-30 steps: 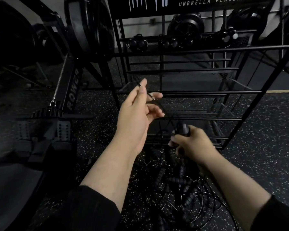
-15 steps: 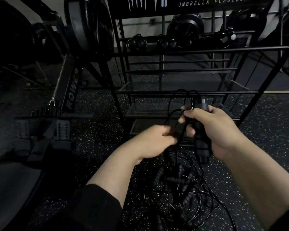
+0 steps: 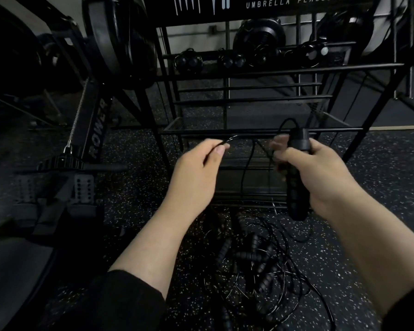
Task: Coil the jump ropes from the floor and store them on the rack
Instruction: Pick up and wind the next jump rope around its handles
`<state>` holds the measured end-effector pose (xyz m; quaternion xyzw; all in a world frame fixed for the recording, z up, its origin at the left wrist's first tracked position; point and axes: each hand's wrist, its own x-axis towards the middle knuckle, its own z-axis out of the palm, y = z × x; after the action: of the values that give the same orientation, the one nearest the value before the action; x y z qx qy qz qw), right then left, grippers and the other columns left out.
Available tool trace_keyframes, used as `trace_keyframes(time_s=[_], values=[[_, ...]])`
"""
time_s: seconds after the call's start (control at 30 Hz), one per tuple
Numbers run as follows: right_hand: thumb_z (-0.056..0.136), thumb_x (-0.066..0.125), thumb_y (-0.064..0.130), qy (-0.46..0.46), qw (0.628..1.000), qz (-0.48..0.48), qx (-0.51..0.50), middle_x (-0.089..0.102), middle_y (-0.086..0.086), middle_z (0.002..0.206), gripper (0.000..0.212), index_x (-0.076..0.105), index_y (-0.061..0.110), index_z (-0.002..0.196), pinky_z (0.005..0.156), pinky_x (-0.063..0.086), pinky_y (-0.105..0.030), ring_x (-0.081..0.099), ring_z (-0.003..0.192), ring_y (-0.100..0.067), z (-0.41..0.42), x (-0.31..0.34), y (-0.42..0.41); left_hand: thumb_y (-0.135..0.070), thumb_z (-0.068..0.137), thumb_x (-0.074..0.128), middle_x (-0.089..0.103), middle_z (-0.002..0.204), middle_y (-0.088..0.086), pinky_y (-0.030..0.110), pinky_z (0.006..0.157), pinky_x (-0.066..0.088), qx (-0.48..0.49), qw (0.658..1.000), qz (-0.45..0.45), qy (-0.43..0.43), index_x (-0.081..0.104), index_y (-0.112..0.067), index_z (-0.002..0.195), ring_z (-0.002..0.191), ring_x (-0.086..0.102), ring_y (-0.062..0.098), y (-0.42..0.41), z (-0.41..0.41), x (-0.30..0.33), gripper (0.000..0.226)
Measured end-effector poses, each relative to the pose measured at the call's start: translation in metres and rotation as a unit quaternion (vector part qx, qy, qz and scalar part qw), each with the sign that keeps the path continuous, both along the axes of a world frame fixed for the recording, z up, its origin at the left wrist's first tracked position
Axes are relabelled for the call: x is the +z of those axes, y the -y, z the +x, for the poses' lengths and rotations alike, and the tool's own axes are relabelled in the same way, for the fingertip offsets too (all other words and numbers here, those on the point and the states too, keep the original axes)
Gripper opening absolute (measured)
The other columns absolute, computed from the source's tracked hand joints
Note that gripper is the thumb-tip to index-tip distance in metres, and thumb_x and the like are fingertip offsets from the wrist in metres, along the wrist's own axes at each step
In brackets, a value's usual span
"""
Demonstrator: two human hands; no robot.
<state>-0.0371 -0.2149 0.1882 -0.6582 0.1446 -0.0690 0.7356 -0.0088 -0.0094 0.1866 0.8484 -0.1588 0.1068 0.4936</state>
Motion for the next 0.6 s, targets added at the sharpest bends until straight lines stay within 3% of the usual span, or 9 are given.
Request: trace_keyframes(time_s=[0.13,0.2,0.27,0.33,0.47,0.6], values=[[0.089,0.071,0.007,-0.040,0.995,-0.092,0.025,0.073,-0.007,0.085,0.016,0.072,0.017,0.101,0.062,0.053,-0.030,0.066,0.070,-0.017,0.002,-0.017,-0.008,-0.027,0.107,0.049,0.063,0.070,-0.025,0.012,0.062,0.040,-0.013,1.000,0.010,0.025,0.071,-0.028,0.110,0.062,0.054,0.002,-0.003,-0.002,0.004,0.022],[0.087,0.072,0.006,-0.037,0.988,-0.146,0.036,0.074,-0.010,0.084,0.016,0.071,0.016,0.099,0.069,0.056,-0.035,0.067,0.074,-0.022,0.001,-0.023,-0.016,-0.027,0.107,0.048,0.059,0.064,-0.024,0.014,0.058,0.037,-0.022,0.999,0.016,0.029,0.070,-0.028,0.110,0.057,0.049,0.003,-0.004,-0.003,0.005,0.022],[0.088,0.068,0.001,-0.017,0.986,-0.150,0.073,0.078,-0.009,0.093,0.021,0.071,0.015,0.102,0.070,0.058,-0.030,0.070,0.077,-0.022,-0.001,-0.025,-0.025,-0.026,0.107,0.048,0.061,0.070,-0.030,0.011,0.064,0.038,-0.028,0.999,0.008,0.037,0.070,-0.025,0.111,0.064,0.054,-0.004,-0.004,-0.004,0.008,0.023],[0.090,0.067,0.000,-0.003,0.982,-0.158,0.101,0.078,-0.009,0.097,0.019,0.070,0.012,0.104,0.061,0.054,-0.022,0.070,0.072,-0.014,-0.003,-0.026,-0.031,-0.024,0.107,0.048,0.065,0.084,-0.034,0.007,0.073,0.039,-0.030,0.998,-0.004,0.049,0.070,-0.025,0.112,0.081,0.060,-0.010,-0.006,-0.004,0.011,0.023],[0.090,0.071,0.005,0.002,0.976,-0.199,0.087,0.078,0.000,0.078,0.008,0.066,0.010,0.094,0.056,0.047,-0.013,0.070,0.064,-0.007,-0.003,-0.025,-0.034,-0.023,0.107,0.050,0.067,0.087,-0.032,0.005,0.077,0.040,-0.014,0.997,0.002,0.072,0.071,-0.021,0.115,0.087,0.061,-0.012,-0.011,-0.002,0.013,0.023],[0.089,0.074,0.011,0.000,0.973,-0.216,0.082,0.074,-0.001,0.078,0.009,0.066,0.016,0.092,0.068,0.052,-0.024,0.069,0.073,-0.017,-0.004,-0.020,-0.033,-0.028,0.101,0.061,0.061,0.106,-0.007,0.033,0.098,0.044,0.124,0.980,0.099,0.123,0.073,-0.025,0.121,0.105,0.057,0.012,-0.023,0.013,0.002,0.023]])
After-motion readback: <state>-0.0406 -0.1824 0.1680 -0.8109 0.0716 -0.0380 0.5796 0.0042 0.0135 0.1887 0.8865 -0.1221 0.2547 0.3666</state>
